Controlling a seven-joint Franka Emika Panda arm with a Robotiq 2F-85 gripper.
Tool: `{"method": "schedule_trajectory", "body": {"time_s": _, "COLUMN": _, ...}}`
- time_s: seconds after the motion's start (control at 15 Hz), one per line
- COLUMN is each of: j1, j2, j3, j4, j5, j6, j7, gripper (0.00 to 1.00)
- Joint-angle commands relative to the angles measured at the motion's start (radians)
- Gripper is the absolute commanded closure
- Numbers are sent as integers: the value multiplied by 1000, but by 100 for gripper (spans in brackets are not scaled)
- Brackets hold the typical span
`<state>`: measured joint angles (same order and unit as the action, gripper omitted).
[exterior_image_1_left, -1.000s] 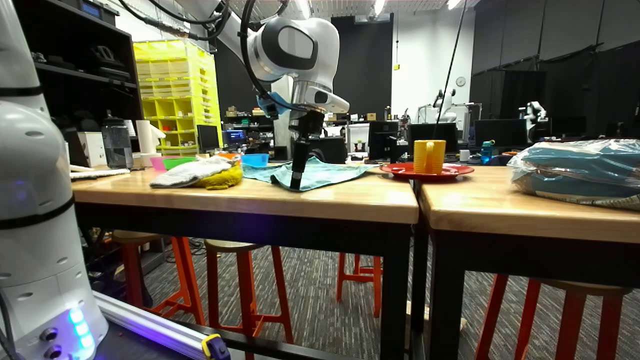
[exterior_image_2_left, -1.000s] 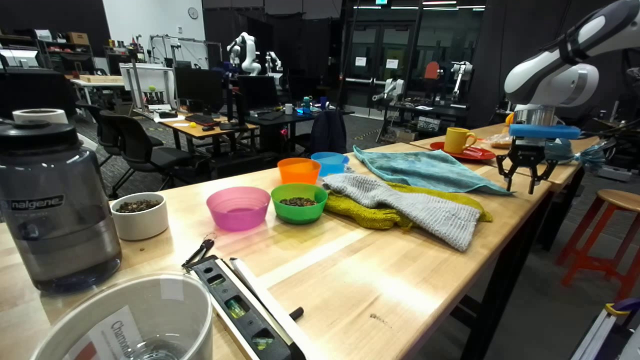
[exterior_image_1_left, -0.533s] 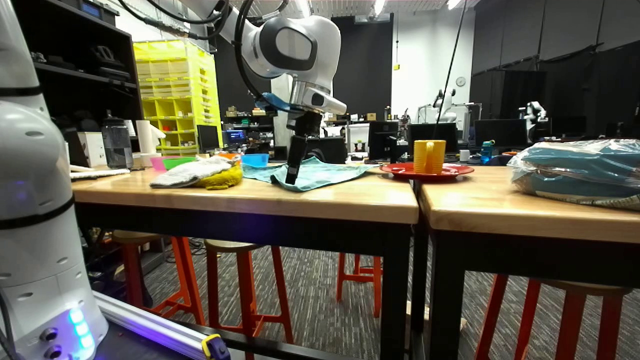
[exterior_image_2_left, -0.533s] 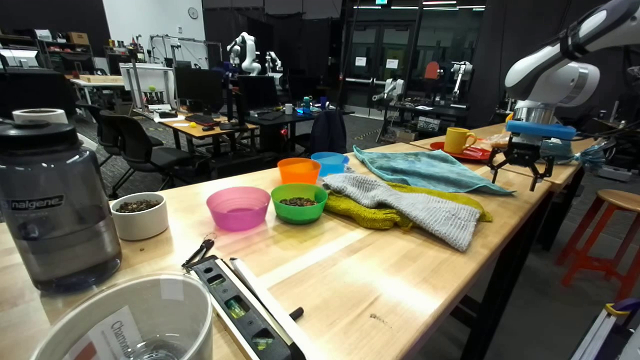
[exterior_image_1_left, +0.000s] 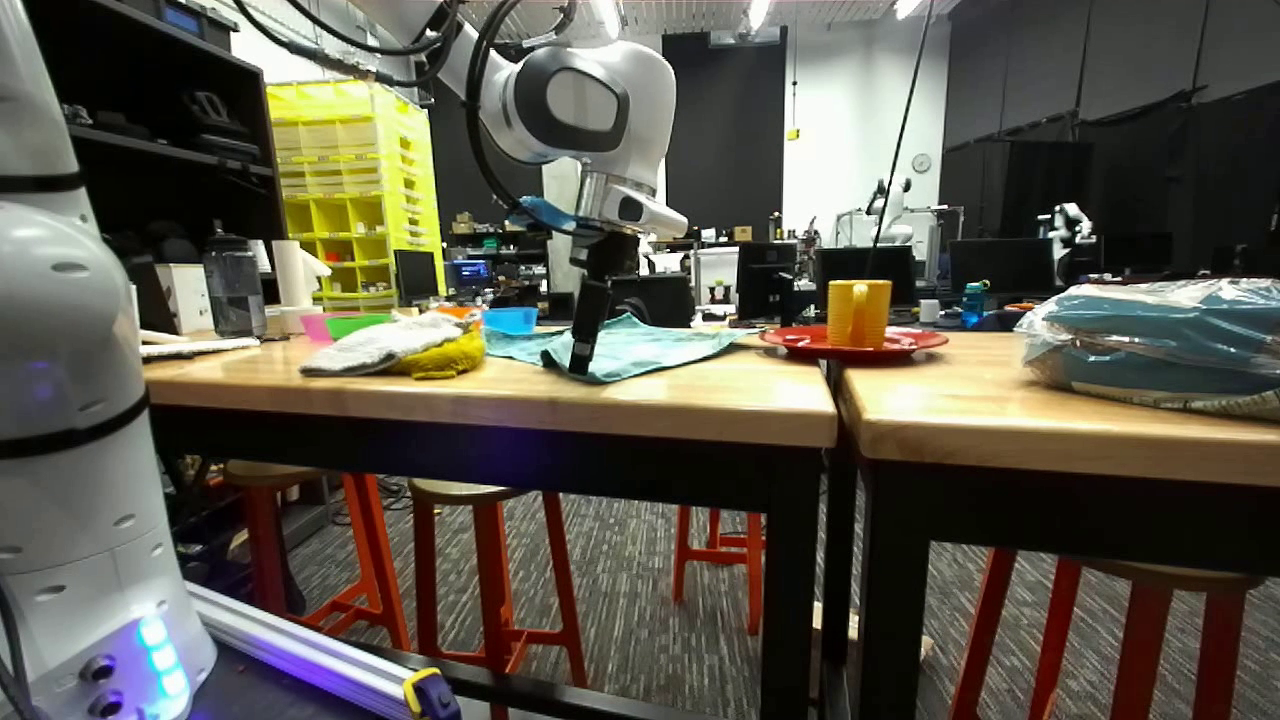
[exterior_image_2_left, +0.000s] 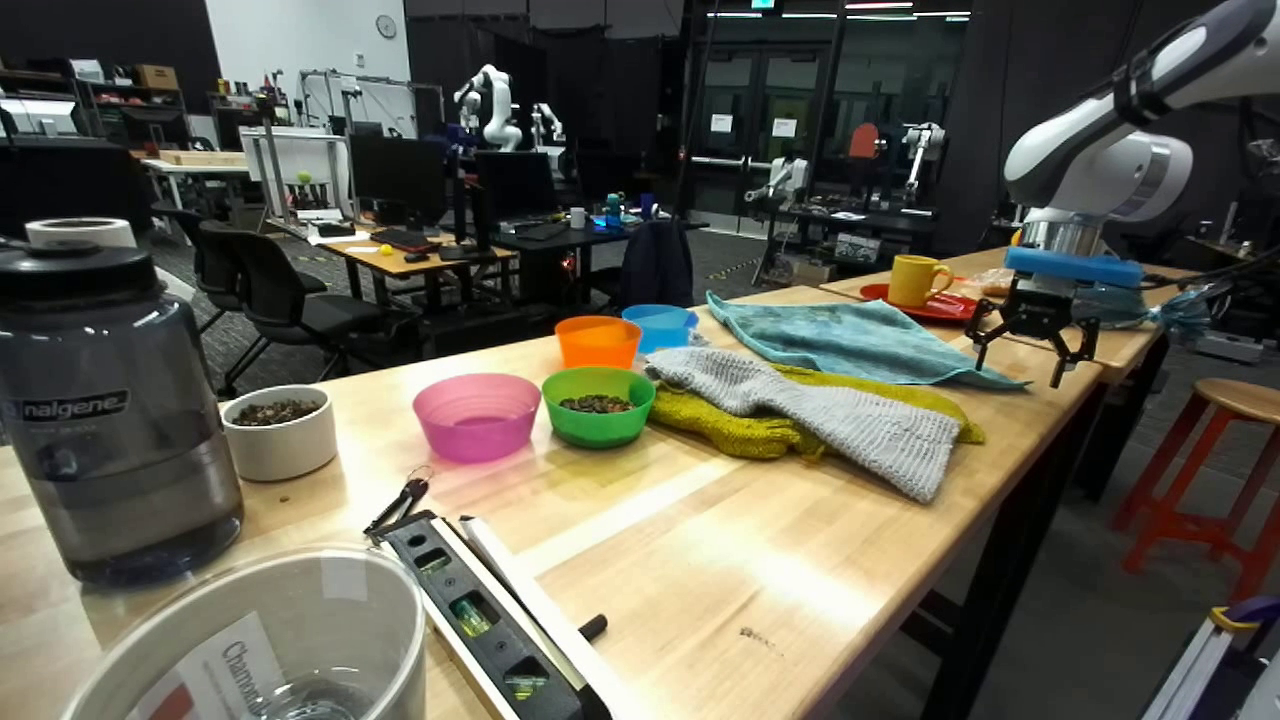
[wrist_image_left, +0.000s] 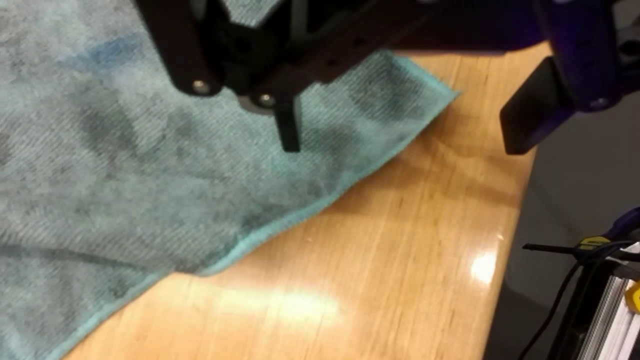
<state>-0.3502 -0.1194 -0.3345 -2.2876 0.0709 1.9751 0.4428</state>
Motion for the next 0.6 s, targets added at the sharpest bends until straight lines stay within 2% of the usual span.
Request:
{"method": "schedule_trajectory", "body": {"time_s": 0.0, "j1": -1, "j2": -11, "j3": 8, "j4": -6, "j5": 7, "j6": 44, "j7": -4, "gripper": 27}}
{"method": "schedule_trajectory", "body": {"time_s": 0.13, "j1": -1, "j2": -9, "j3": 10, "j4": -3, "j5": 4, "j6": 64, "j7": -3, "gripper": 39}}
{"method": "schedule_trajectory", "body": {"time_s": 0.53, "j1": -3, "j2": -8, "j3": 10, "j4": -5, "j5": 3, "j6": 79, "j7": -2, "gripper": 87}}
